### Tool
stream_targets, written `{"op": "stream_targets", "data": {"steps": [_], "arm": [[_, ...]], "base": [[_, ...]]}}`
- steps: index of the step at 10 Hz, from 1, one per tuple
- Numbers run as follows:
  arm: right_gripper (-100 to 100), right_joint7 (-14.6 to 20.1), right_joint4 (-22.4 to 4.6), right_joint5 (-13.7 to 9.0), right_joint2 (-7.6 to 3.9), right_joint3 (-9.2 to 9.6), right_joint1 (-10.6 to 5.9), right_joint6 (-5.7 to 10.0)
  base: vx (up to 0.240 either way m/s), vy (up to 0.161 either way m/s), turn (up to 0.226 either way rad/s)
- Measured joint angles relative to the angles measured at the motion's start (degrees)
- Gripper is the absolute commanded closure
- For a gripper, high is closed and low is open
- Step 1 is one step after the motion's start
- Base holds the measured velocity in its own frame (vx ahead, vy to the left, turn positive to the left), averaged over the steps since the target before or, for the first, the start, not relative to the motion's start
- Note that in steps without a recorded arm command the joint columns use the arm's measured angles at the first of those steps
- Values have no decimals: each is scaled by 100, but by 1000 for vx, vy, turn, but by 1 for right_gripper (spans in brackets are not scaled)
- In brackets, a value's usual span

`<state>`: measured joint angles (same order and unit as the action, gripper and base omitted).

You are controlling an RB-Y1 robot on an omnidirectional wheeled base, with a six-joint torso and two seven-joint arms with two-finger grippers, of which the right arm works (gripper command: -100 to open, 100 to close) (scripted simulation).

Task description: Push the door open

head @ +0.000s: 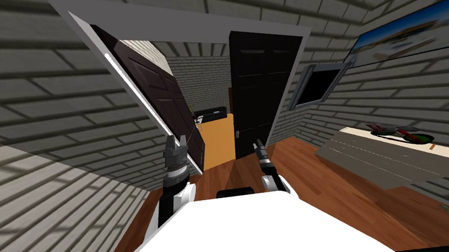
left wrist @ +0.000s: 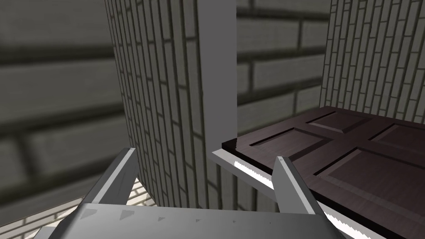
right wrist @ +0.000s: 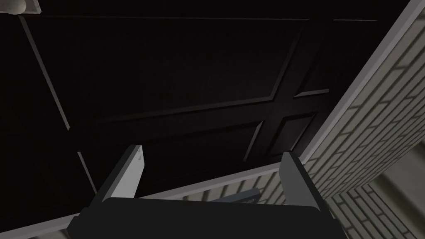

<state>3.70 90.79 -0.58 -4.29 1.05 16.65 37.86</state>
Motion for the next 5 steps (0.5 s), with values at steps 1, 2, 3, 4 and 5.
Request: {"op": "stream_targets", "data": {"steps": [1, 2, 3, 4, 5], "arm": [[-100, -5, -152, -7, -4, 31, -68, 13], [-100, -2, -283, -17, -19, 33, -132, 19], [-100, -26, -424, -8, 14, 76, -163, 39], [-100, -35, -549, -18, 6, 106, -235, 39], [-100, -17, -696, -34, -27, 101, -295, 54]], "base": [[53, -32, 35], [61, -40, 42], [82, -45, 70], [60, -31, 32], [54, -32, 49]]}}
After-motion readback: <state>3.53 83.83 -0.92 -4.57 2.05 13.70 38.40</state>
